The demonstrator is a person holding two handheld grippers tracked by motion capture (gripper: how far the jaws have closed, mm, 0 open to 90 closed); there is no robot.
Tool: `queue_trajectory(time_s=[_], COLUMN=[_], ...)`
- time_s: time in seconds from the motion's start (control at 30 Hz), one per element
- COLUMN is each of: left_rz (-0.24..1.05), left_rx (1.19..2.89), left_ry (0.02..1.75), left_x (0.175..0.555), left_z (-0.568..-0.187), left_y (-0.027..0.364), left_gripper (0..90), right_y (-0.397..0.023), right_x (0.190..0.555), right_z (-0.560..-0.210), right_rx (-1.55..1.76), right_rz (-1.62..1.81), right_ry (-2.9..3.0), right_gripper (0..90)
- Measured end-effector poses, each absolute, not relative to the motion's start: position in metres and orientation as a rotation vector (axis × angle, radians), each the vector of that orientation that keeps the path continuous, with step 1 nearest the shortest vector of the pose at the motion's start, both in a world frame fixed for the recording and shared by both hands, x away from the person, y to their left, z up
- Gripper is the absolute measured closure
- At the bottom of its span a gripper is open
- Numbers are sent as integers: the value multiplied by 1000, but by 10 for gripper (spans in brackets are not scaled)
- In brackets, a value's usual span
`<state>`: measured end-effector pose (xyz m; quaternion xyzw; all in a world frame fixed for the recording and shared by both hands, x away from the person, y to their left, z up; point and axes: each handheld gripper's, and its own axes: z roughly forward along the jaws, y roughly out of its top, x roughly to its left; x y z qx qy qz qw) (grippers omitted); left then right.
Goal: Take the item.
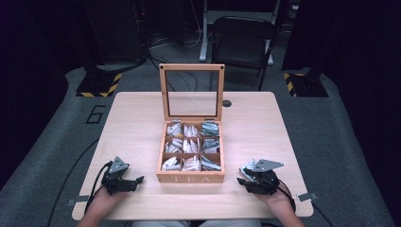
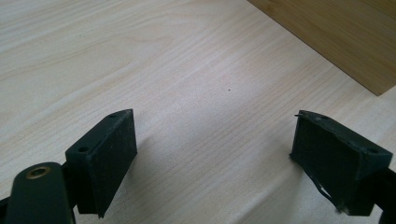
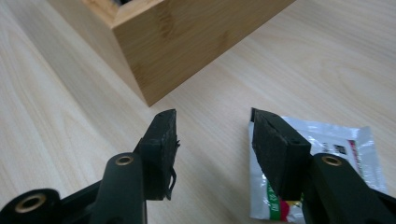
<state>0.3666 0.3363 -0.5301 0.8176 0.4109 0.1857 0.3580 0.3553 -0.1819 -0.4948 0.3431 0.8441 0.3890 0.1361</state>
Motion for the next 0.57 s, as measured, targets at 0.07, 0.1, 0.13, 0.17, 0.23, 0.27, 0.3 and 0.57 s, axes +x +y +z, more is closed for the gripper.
queue_trajectory(time_s=[0.07, 0.1, 0.13, 0.17, 0.23, 0.27, 0.3, 0.57], left_rz=[479, 479, 479, 479, 479, 479, 480, 479], left_rx=[2110, 2110, 2109, 2109, 2110, 2110, 2110, 2109], left_ry=[1060, 1060, 1061, 1061, 1060, 1060, 1060, 1060], left_x=[367, 367, 367, 367, 367, 367, 367, 367], left_z=[-530, -530, -530, -530, -530, -530, -530, -530], left_y=[336, 336, 336, 336, 336, 336, 336, 336], left_gripper=[138, 138, 138, 138, 138, 138, 138, 138], right_y=[-179, -178, -176, -176, -173, -172, -172, -171], right_x=[355, 355, 356, 355, 354, 353, 354, 353], right_z=[-498, -498, -501, -502, -504, -506, -506, -505], right_rx=[979, 976, 966, 946, 947, 942, 922, 896], right_rz=[1113, 1100, 1094, 1075, 1053, 1047, 1040, 1026], right_ry=[2463, 2475, 2476, 2487, 2482, 2480, 2487, 2450], right_gripper=[498, 498, 498, 499, 498, 498, 498, 497])
